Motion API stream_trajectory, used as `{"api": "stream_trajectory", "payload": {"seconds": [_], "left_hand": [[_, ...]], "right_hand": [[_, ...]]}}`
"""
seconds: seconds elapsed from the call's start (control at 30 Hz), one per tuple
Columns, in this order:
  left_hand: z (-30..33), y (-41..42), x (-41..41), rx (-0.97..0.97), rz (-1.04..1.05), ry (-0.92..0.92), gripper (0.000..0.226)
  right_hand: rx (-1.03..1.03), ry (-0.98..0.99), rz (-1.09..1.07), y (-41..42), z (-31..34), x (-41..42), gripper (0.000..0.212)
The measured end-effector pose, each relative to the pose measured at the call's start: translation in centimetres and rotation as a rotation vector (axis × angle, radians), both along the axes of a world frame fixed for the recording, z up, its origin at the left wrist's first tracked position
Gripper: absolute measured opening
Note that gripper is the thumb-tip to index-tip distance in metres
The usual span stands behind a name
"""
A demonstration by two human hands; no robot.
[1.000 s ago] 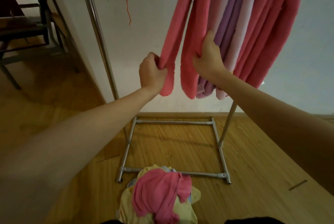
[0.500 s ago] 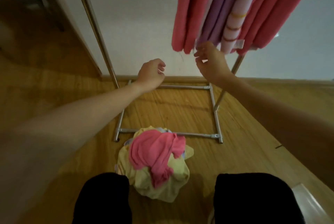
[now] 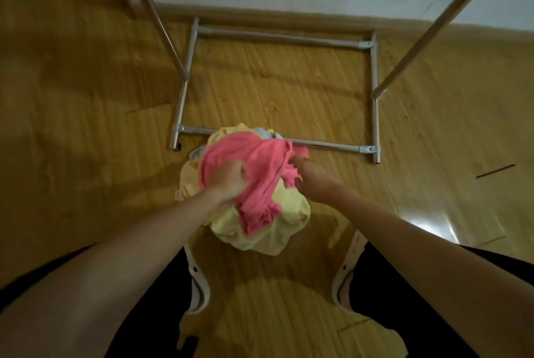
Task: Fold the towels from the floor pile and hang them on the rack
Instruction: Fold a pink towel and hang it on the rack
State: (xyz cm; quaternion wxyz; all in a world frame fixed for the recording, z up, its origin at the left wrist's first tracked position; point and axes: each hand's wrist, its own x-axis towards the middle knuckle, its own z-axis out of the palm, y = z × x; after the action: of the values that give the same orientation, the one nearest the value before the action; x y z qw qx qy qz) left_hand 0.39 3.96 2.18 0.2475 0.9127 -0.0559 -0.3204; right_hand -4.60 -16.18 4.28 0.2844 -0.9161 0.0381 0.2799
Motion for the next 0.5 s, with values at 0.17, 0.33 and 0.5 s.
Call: {"api": "stream_trajectory", "payload": {"seconds": [0.17,0.33,0.5], "left_hand": [[-5.4,0.7,-5.9,0.145,-0.077,0.108,0.035],[-7.7,0.6,-8.5,0.04,0.067,0.062,0.052],[-7.5,0.6,-9.0,-0.05,0.13,-0.062,0.01]], "right_hand": [[0.013,0.113,0.087,2.6,-7.0,-2.3,0.053],[0.004,0.161,0.047,5.3,-10.0,-4.4,0.036],[0.022,0.153,-0.024,6.1,-10.1,-6.0,0.048]]}}
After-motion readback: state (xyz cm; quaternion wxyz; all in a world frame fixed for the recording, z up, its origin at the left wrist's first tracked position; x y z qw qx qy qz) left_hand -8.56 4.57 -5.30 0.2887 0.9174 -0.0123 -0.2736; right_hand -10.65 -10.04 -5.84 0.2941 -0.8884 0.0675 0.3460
